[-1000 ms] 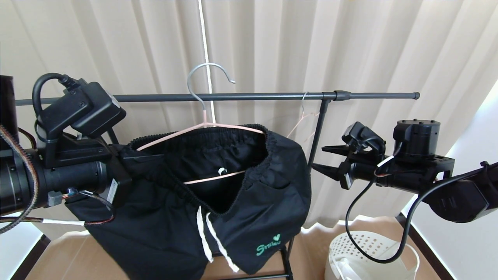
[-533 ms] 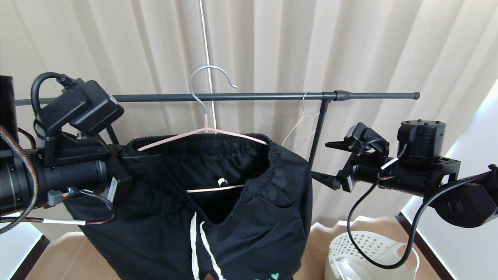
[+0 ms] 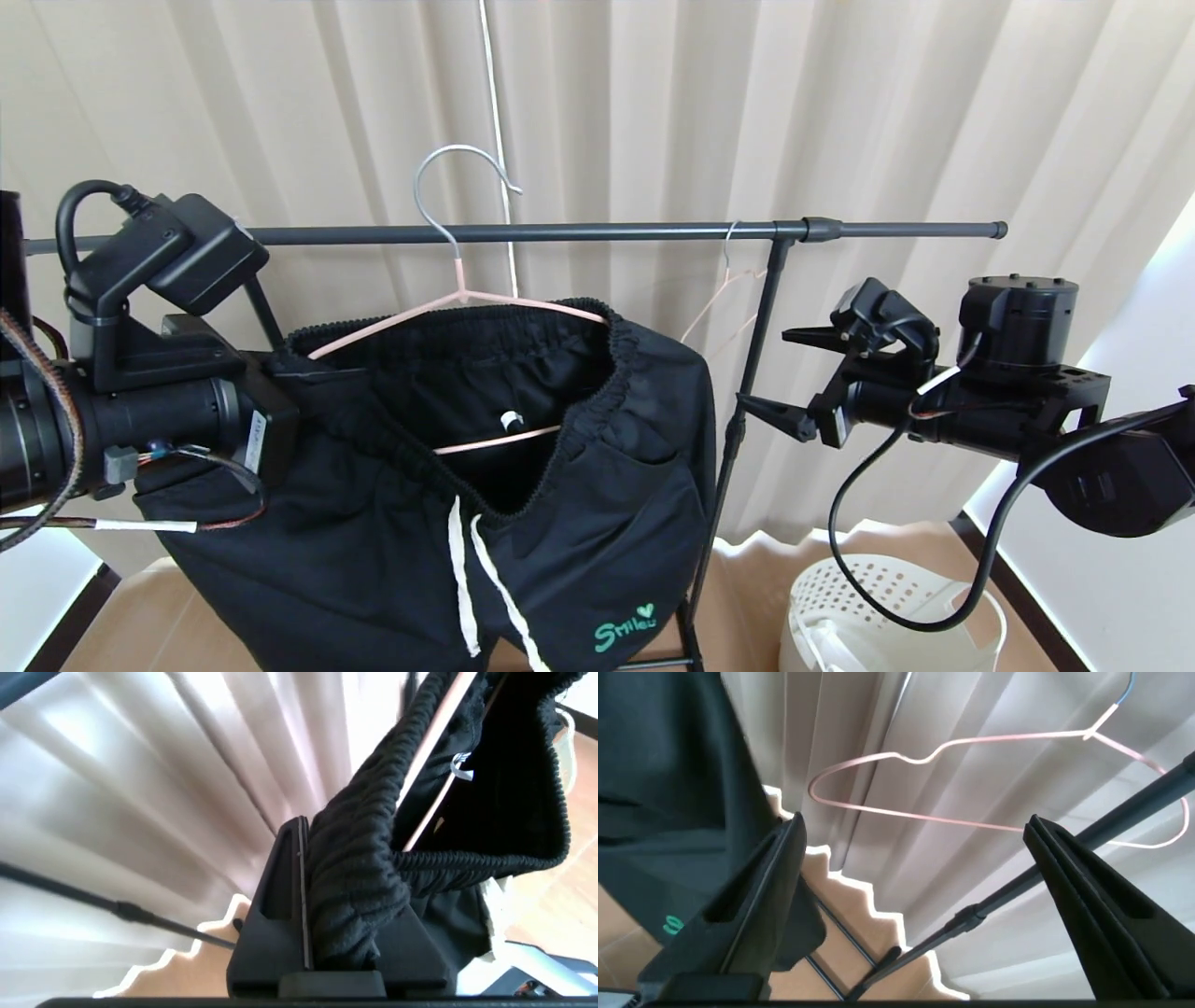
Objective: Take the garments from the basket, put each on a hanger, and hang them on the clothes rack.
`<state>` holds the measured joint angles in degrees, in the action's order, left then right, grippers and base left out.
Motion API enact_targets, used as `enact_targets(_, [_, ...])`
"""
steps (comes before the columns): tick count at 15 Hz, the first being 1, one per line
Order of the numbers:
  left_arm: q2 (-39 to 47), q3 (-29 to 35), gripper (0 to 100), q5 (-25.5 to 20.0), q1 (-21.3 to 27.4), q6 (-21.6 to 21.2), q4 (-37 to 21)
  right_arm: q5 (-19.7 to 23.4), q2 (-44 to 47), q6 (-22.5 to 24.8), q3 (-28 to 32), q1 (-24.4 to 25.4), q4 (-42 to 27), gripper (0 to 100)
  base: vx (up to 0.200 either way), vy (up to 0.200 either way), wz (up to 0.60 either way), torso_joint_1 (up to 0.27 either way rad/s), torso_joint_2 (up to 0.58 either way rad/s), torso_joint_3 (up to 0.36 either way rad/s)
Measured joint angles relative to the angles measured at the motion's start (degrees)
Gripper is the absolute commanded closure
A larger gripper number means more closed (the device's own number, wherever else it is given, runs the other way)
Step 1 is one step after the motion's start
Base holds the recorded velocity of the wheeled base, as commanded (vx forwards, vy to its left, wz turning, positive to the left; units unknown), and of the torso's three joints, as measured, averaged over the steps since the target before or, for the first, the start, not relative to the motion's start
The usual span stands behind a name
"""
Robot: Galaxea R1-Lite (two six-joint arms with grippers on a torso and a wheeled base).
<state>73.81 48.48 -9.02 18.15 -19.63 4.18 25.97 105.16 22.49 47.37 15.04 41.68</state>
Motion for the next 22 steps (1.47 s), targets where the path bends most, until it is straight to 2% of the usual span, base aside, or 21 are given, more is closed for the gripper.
enact_targets(4, [1.24,-0.44,100,-0.01,-2.80,1.49,0.00,-0.16,-0.04,-0.62,0.41,0.05,0.06,0,0.000,0.000,0.00,0.000,0.00,0.000])
enact_targets(9, [4.60,-1.38,100,0.66,-5.40,1.11,0.05,-0.40,0.05,-0.55,0.55,0.05,-0.02,0,0.000,0.000,0.00,0.000,0.00,0.000])
enact_targets(19, [15.24,-1.02,100,9.73,-5.75,0.85,2.28,-0.51,0.02,-0.55,0.80,-0.02,-0.05,0,0.000,0.000,0.00,0.000,0.00,0.000])
enact_targets(22, [19.74,0.63,100,13.42,-5.47,4.01,8.33,-0.55,0.02,-0.52,0.80,0.00,-0.05,0,0.000,0.000,0.00,0.000,0.00,0.000])
